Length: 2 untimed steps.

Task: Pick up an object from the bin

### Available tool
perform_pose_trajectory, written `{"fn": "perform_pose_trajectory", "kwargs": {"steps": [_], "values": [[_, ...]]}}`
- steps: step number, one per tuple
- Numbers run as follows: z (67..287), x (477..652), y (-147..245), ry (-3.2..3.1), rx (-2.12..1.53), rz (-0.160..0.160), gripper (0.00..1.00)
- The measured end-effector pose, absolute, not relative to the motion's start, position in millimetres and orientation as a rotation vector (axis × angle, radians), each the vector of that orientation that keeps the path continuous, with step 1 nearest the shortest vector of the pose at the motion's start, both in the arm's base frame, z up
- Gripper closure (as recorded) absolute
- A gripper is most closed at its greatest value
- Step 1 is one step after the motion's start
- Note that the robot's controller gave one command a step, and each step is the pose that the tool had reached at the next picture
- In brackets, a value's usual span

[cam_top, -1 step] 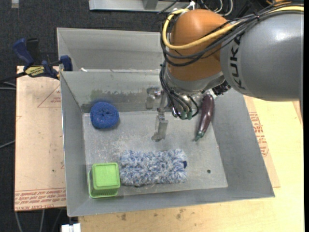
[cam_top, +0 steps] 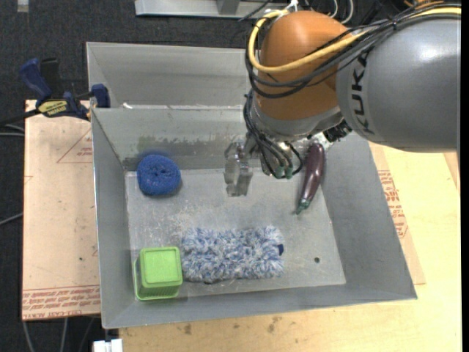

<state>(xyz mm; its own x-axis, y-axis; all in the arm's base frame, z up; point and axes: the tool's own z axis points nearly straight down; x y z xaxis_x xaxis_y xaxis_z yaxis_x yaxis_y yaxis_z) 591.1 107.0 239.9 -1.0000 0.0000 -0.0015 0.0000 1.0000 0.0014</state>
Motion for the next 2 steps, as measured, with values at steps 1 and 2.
{"fn": "perform_pose_trajectory", "kwargs": {"steps": [1, 2], "values": [[239.9, 591.2, 106.9, 3.14, 0.001, 0.002, 0.0], [239.9, 591.2, 106.9, 3.14, 0.001, 0.002, 0.0]]}}
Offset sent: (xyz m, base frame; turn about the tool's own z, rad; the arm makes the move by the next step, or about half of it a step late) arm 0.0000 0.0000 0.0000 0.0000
